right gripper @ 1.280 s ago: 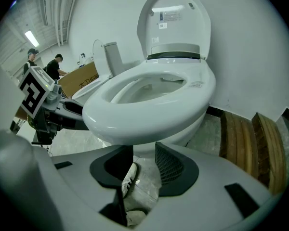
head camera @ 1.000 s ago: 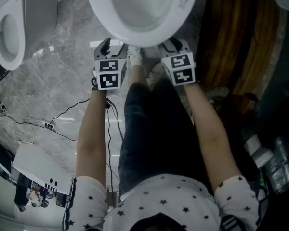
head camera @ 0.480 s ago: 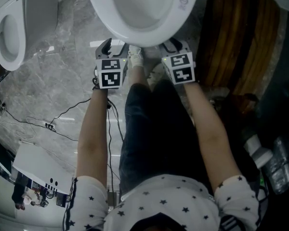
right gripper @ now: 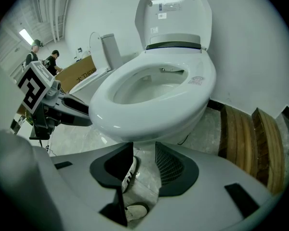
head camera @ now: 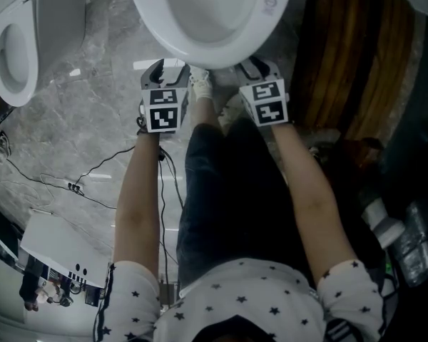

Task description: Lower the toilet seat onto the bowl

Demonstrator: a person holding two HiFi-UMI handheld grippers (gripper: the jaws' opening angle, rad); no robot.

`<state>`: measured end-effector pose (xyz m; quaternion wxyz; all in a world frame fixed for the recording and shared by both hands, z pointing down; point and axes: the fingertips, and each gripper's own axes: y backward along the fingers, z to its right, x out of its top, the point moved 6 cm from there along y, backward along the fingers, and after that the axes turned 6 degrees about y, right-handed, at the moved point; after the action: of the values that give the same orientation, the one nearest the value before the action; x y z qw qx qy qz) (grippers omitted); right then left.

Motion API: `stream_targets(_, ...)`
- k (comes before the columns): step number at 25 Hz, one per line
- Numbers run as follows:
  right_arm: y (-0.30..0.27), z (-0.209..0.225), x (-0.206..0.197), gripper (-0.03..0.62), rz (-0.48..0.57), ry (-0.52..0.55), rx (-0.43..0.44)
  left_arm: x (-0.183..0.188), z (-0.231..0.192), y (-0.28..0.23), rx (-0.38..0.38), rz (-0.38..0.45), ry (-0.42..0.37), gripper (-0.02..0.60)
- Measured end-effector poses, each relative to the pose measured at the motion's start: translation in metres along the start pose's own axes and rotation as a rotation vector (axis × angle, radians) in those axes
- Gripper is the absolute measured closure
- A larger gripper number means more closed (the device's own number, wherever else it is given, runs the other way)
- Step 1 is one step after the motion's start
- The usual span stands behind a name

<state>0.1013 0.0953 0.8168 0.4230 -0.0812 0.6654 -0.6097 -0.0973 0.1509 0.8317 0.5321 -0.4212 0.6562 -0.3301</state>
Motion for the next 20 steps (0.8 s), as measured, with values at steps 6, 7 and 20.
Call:
stream_targets(6, 0.019, 0.001, 0.002, 0.442, 0.04, -0.025, -0.022, 0.008, -0.001, 0.017, -0.006, 0.037, 0.043, 0.324)
stream_targets(7, 0.024, 0.001, 0.003, 0.442, 0.05, -0.033, -0.027, 0.01, -0.001, 0.022, -0.005, 0.043, 0.047, 0.324)
stream_targets(20, 0.095, 0.002, 0.06, 0.483, 0.195, -0.04, -0.04, 0.061, 0.017, 0.089, 0.002, 0.147, 0.111, 0.376)
